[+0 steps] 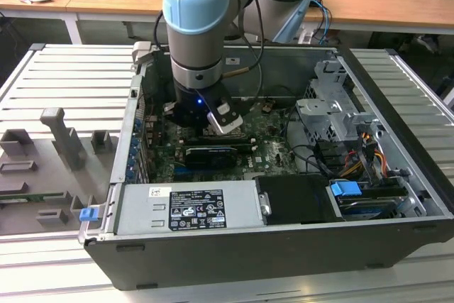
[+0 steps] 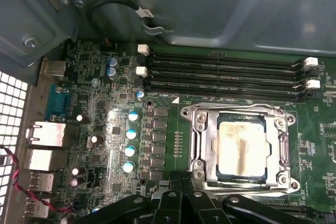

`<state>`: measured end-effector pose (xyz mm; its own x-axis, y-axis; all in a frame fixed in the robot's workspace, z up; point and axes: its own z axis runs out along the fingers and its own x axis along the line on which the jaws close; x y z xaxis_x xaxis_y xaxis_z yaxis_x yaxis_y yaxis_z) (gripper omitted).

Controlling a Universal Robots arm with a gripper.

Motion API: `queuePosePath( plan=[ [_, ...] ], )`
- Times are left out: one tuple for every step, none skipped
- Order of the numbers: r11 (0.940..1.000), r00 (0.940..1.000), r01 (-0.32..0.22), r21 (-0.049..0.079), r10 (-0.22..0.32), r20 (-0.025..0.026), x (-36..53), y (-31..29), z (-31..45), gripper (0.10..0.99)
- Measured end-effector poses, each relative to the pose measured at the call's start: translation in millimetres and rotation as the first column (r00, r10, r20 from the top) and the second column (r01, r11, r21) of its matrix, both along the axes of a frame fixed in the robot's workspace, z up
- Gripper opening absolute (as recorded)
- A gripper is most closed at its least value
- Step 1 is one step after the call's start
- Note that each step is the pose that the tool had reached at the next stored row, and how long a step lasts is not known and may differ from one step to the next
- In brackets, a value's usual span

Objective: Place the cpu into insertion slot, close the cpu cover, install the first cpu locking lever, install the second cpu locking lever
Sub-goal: 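Install the second cpu locking lever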

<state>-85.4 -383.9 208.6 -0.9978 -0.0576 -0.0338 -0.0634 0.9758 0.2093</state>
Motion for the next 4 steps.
queuePosePath(
  plan=[
    [1.0,1.0,0.0,0.0,0.0,0.0,0.0,0.0,3.4,0.106],
    [1.0,1.0,0.0,0.0,0.0,0.0002,0.0,0.1,4.7,0.106],
    [1.0,1.0,0.0,-0.001,0.0,0.0001,0.0,0.1,4.7,0.106],
    [1.0,1.0,0.0,-0.002,0.0,0.0,0.0,0.0,4.8,0.106]
  ],
)
